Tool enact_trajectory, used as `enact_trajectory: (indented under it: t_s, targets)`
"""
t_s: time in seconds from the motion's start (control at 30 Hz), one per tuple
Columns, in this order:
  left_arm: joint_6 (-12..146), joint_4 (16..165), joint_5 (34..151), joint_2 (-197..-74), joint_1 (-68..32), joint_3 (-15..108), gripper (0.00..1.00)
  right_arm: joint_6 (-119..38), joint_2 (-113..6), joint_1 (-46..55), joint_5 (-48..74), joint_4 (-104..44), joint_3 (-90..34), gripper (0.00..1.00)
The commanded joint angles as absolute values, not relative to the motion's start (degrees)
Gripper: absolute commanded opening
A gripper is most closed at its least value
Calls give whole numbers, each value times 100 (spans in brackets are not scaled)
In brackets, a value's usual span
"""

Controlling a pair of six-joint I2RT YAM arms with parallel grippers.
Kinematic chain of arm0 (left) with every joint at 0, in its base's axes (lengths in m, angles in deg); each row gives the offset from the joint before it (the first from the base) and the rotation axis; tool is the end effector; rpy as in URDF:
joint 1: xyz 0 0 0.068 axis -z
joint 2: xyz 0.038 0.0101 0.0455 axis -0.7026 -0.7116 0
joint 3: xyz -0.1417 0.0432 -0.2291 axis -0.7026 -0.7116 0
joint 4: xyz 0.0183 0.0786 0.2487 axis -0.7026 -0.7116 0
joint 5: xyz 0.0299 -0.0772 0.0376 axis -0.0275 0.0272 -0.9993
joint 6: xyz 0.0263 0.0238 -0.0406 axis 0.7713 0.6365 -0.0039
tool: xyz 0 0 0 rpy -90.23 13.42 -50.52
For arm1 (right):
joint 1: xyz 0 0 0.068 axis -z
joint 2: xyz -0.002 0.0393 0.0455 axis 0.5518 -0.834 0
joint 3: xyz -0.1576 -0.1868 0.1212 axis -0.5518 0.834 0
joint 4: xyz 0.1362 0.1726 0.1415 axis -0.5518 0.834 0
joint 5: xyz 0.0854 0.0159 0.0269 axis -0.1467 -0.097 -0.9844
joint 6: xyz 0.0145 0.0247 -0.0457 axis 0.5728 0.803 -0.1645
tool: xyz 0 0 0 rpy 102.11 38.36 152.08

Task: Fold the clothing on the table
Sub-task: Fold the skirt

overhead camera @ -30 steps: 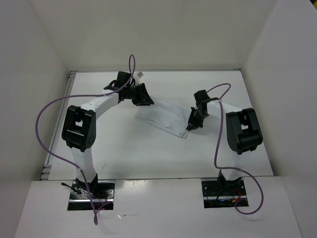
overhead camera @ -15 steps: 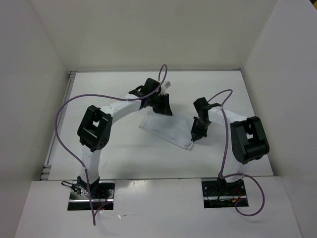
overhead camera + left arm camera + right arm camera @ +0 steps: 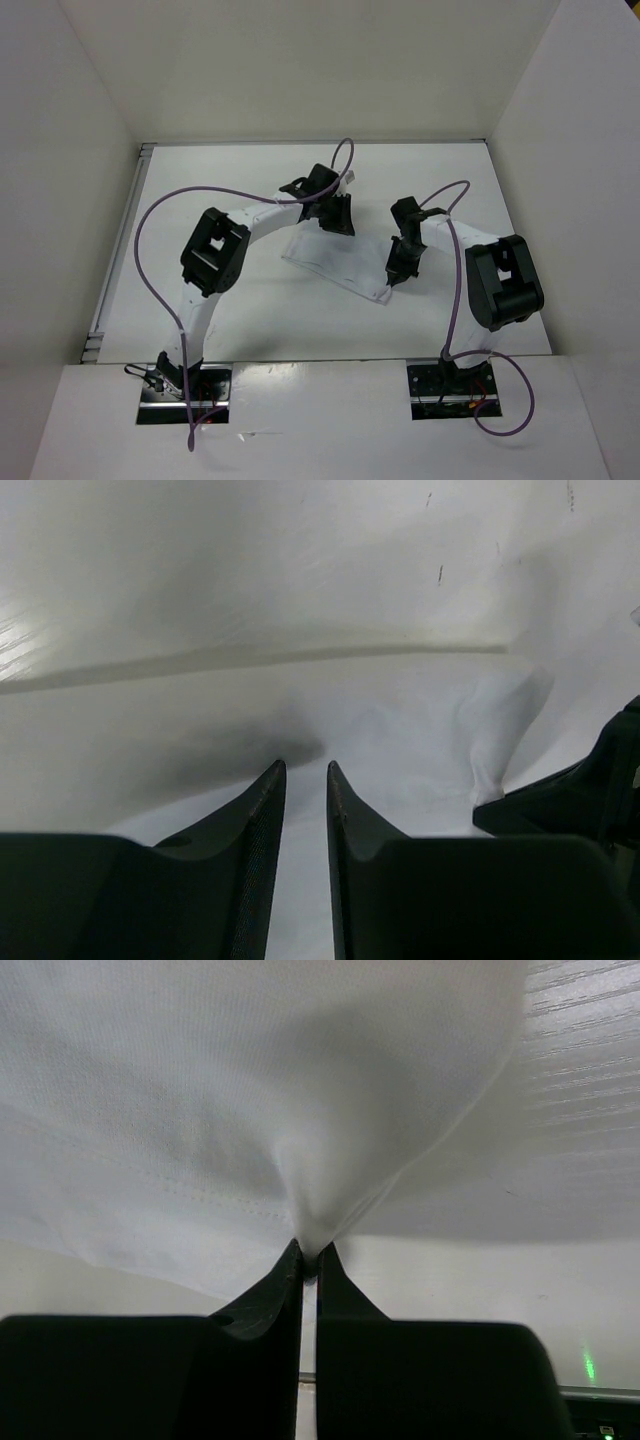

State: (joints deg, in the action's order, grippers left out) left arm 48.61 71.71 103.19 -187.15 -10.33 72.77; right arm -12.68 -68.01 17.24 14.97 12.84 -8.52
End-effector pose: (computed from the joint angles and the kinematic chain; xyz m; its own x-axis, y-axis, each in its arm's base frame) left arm 0.4055 -0.2908 0.1843 -0.8677 0.0168 -0.4969 0.3326 0.7625 -0.5550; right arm 0.2745 0.0837 0.1597 -0.9481 0.3139 -0.0514 0.3028 0.9402 0.1562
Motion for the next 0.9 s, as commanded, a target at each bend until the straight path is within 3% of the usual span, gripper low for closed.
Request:
enact_trajectory:
  t_s: [0.0, 0.13, 0.3, 0.57, 0.87]
  targets:
    - [4873, 7287, 10262, -18807, -957, 7585, 30, -1242, -6574, 1688, 1570, 1486, -1013, 0]
    - [4820, 7287, 10262, -18939, -957, 7655, 30, -1242, -6574, 1688, 1570, 1486, -960, 0]
    - [4715, 7287, 10192, -19115, -904, 7778, 16, -1242, -6574, 1688, 1570, 1486, -960, 0]
    - [4609, 7410, 9972, -19378, -851, 7909, 4, -1294, -6574, 1688, 1517, 1486, -960, 0]
    - [4381, 7410, 9981, -19713, -737, 8016, 0, -1180, -5748, 1635, 1762, 2048, -1934, 0]
